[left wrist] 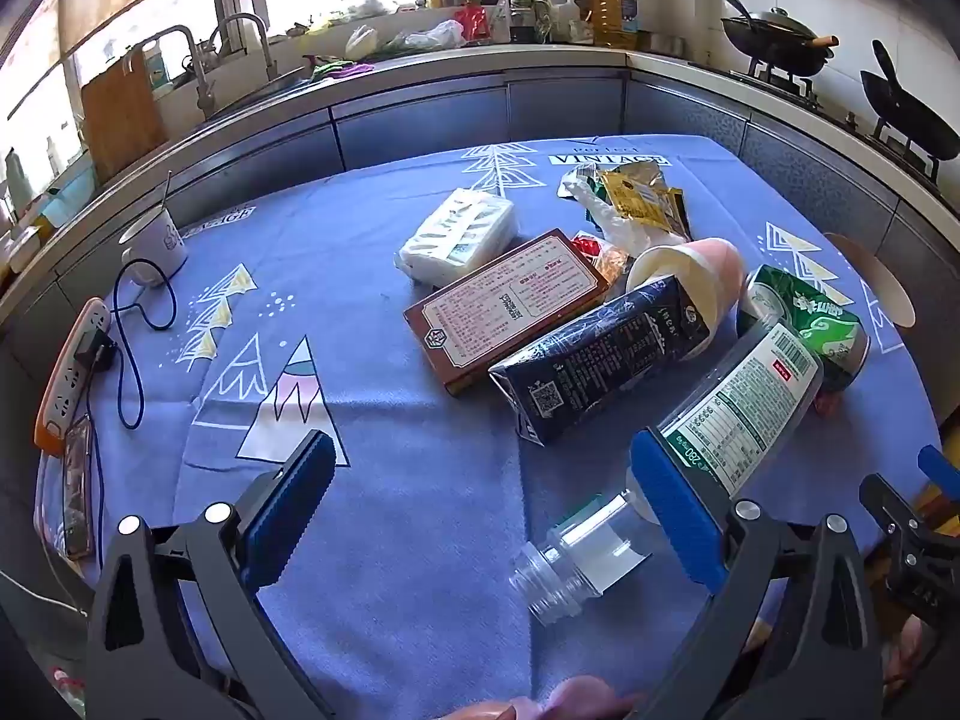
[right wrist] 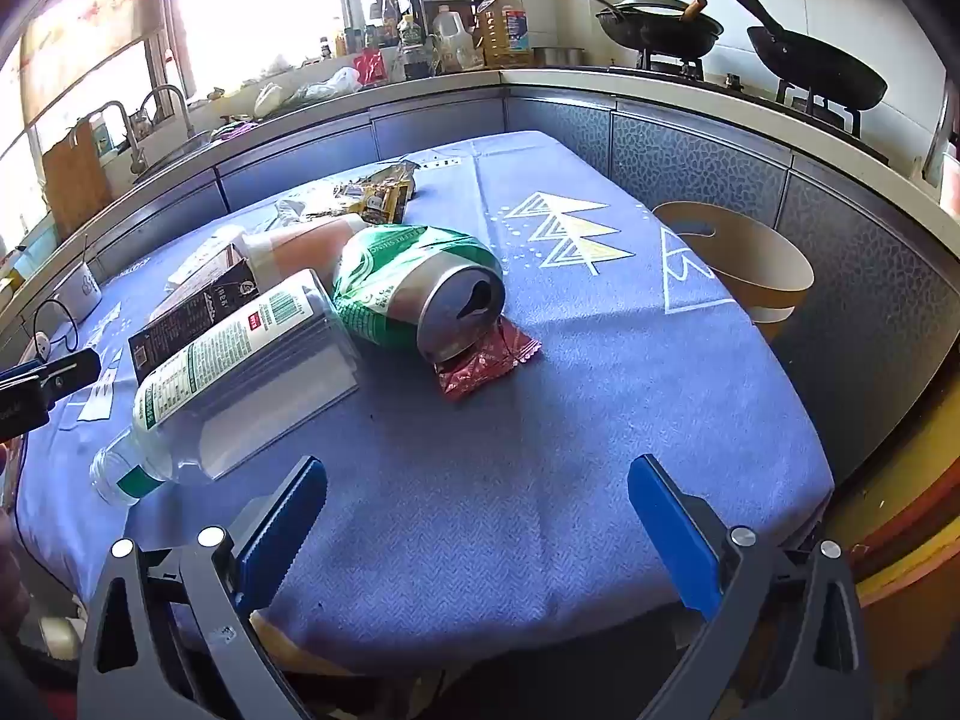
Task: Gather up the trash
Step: 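Grasp the clear plastic bottle with the left gripper while the right gripper grasps the green can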
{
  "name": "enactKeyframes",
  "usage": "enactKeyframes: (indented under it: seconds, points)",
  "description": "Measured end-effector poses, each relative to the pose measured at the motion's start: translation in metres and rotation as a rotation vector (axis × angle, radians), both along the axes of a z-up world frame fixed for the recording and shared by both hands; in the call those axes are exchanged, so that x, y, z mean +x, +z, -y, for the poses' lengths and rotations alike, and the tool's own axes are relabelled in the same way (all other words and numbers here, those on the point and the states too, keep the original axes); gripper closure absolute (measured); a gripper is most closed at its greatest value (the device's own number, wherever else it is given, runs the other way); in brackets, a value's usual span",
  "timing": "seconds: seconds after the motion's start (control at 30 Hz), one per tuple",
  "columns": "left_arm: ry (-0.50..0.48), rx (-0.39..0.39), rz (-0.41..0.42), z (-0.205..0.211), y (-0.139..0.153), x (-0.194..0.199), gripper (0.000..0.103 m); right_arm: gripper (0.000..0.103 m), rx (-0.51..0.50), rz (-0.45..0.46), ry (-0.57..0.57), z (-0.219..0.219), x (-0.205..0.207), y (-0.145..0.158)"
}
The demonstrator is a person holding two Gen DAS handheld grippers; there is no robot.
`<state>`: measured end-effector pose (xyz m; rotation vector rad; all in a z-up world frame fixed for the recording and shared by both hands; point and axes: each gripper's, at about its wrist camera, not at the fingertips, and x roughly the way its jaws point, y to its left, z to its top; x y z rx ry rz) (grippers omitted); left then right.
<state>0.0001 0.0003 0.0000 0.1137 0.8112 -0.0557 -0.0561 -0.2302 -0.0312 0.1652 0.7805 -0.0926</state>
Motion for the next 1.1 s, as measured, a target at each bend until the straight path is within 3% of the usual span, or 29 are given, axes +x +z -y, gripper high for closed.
enactKeyframes:
  seconds: [0.33,0.43,0.53,0.6,0.67,0.73,0.93,1.03,1.1]
  points:
    - [-0.027,-0.064,-0.034,-0.006,-0.004,0.0,0.006,0.003,0.041,-0.009,-0.019,0.009,-0.001,0.002]
    - [-0.064,-0.102,-0.05,-0.011,-0.008,-0.001,0.006,0.014,0.075,-0.013,-0.036,0.015,-0.003,0.002]
    - [-0.079,-0.137,-0.03,-0.018,-0.006,-0.002,0.006,0.017,0.09,-0.008,-0.024,0.013,-0.002,-0.003]
    - [-0.111,-0.159,-0.022,-0.017,-0.006,-0.004,0.006,0.028,0.099,0.003,-0.003,0.011,-0.003,-0.002]
    - [-0.162,-0.16,-0.013,-0.01,-0.003,-0.007,0.006,0.05,0.109,0.005,0.014,0.009,-0.002,-0.003]
    - [-0.249,-0.129,-0.003,0.007,-0.002,-0.01,0.006,0.063,0.15,0.0,0.025,0.012,0.0,-0.006]
    - [-0.502,0.066,0.056,0.081,-0.01,-0.009,0.006,0.062,0.261,0.028,-0.025,0.042,0.013,0.001]
    - [-0.528,0.132,0.017,0.103,-0.027,0.005,0.006,0.056,0.371,0.047,-0.01,0.057,0.023,0.008]
    - [-0.524,0.138,-0.03,0.108,-0.035,0.014,0.009,0.044,0.448,0.041,0.017,0.063,0.032,0.01]
